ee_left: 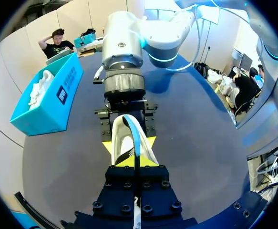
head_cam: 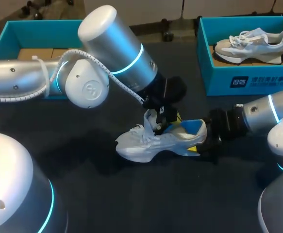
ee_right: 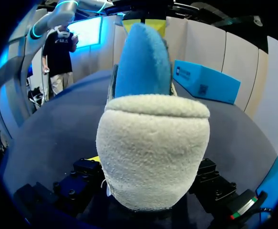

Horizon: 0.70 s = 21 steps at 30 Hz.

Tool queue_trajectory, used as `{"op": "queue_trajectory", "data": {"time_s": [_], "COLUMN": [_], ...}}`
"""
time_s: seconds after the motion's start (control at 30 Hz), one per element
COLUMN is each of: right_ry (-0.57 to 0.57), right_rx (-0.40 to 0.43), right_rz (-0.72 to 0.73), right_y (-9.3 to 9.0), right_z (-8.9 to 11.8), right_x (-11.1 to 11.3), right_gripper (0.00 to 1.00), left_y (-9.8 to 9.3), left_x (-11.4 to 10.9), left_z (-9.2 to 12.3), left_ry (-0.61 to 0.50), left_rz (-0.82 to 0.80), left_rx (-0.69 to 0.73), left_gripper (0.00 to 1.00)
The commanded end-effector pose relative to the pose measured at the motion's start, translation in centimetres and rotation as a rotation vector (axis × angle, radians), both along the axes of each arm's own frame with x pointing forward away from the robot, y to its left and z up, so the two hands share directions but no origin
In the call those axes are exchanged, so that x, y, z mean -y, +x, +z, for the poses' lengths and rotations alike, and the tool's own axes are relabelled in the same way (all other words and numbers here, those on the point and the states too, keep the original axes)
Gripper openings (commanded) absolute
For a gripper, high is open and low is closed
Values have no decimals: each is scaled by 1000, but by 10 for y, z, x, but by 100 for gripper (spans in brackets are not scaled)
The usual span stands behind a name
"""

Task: Take the shoe out of the shoebox, open the shoe tongue, remove and reinsert the insole, then place the shoe into the shoebox

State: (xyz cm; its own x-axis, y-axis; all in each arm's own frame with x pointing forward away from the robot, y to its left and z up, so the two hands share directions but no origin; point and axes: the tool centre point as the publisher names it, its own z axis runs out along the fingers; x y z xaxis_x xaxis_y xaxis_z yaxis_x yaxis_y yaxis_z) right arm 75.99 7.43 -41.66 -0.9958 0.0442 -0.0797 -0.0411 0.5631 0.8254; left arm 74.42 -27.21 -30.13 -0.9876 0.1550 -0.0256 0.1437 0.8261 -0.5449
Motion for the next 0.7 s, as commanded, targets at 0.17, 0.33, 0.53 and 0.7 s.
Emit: {"op": "queue_trajectory", "data": {"time_s": [0.17, 0.33, 0.53, 0.7], "right_ry": [-3, -3, -3, -3], "right_rx": [1, 1, 1, 1], "right_rz": [-1, -1, -1, -1], "right_y": [-1, -1, -1, -1], "right_z": [0, 0, 0, 0], "right_x": [-1, -1, -1, -1], "right_gripper": [0, 0, 0, 0], "left_y": [-4, -2, -1, -2], "left_x": [-1, 6, 15, 16], "left_z": [4, 1, -3, -6], "left_ry": [-13, -17, -22, -13], "left_rz": [-2, -7, -24, -30], "left_rx": [3, -6, -24, -38], "left_gripper": [0, 0, 0, 4]}}
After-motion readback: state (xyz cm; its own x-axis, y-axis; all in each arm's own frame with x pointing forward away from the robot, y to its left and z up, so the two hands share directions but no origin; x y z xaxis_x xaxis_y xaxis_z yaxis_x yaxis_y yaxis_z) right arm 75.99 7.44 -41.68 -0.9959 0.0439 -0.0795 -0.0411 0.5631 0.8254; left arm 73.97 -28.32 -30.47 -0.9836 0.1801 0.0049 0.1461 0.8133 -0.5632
